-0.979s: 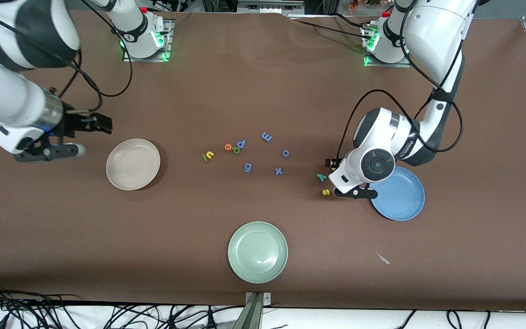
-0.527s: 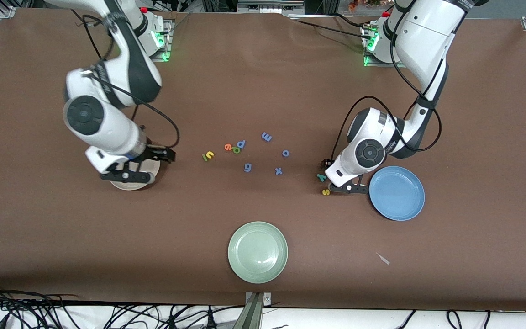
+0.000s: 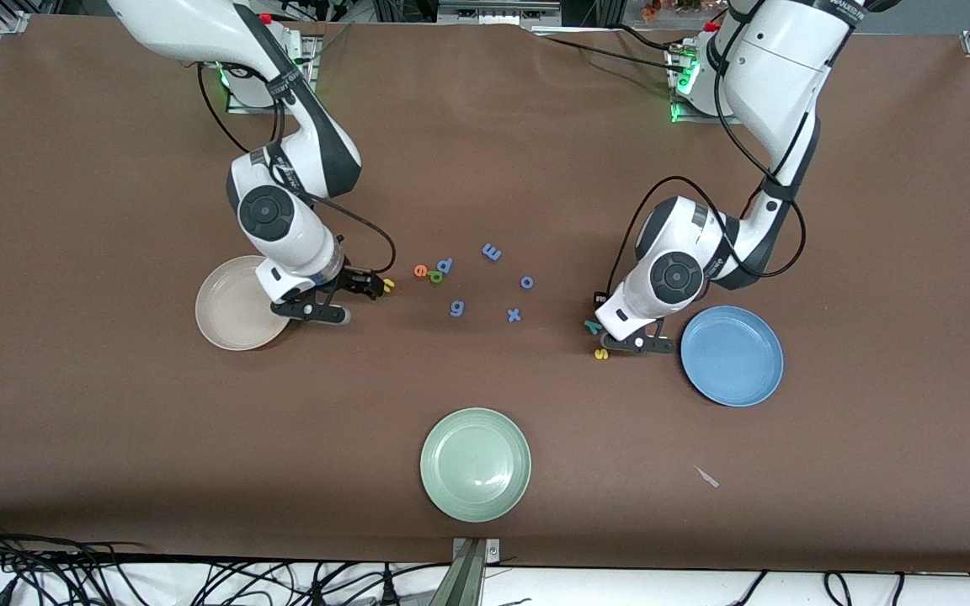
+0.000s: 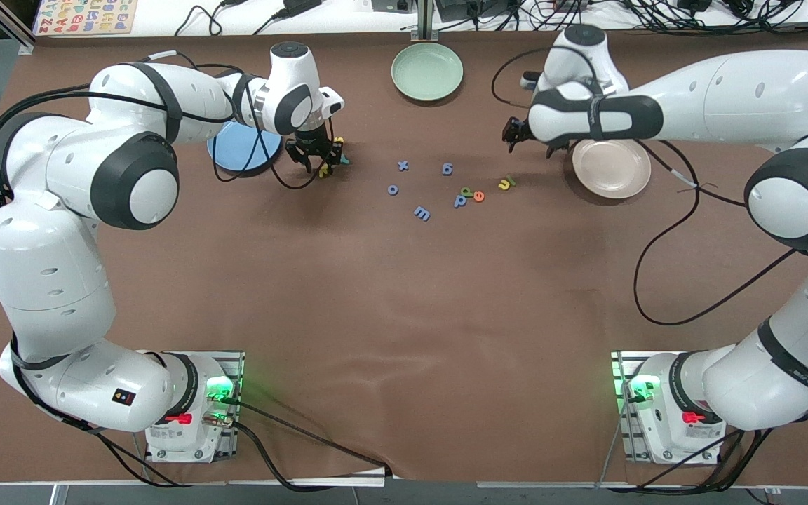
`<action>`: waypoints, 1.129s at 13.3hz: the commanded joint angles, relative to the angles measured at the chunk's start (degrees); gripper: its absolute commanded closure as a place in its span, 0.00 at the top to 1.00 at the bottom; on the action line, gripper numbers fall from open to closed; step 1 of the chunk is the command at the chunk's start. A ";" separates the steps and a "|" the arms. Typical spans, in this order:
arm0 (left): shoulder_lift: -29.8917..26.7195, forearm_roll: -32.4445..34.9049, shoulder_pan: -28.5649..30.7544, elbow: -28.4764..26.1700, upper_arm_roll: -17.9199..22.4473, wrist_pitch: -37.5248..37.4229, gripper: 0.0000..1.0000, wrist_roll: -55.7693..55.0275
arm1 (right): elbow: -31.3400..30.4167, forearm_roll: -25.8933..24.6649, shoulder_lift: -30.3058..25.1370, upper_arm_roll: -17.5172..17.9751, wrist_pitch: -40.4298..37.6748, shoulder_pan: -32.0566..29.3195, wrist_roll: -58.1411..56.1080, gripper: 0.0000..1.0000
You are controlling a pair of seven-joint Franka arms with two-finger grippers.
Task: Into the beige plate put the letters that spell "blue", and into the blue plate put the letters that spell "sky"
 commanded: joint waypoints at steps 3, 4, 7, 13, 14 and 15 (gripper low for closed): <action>0.05 -1.20 -0.29 -0.71 0.33 1.37 0.03 1.02 | -5.33 -5.69 1.68 1.59 8.51 -0.41 3.34 0.99; 0.05 -1.20 -0.29 -0.71 0.33 1.37 0.00 0.94 | -5.32 -7.43 2.38 1.59 9.47 -0.33 4.39 0.99; -1.96 -1.11 0.15 -0.10 0.33 -0.73 0.00 1.11 | -3.66 -14.90 4.40 1.67 9.57 -0.24 8.60 0.98; -6.90 -0.41 7.25 2.80 1.21 -9.70 0.00 7.84 | -0.84 -15.62 7.13 1.68 9.57 0.38 10.38 0.98; -6.72 0.46 9.79 2.89 1.12 -9.27 0.00 11.36 | -0.75 -15.71 7.13 1.68 9.57 0.38 10.29 0.98; -6.55 2.30 11.73 3.06 1.12 -8.74 0.00 14.27 | -0.41 -15.80 7.57 1.68 9.57 0.38 10.12 0.98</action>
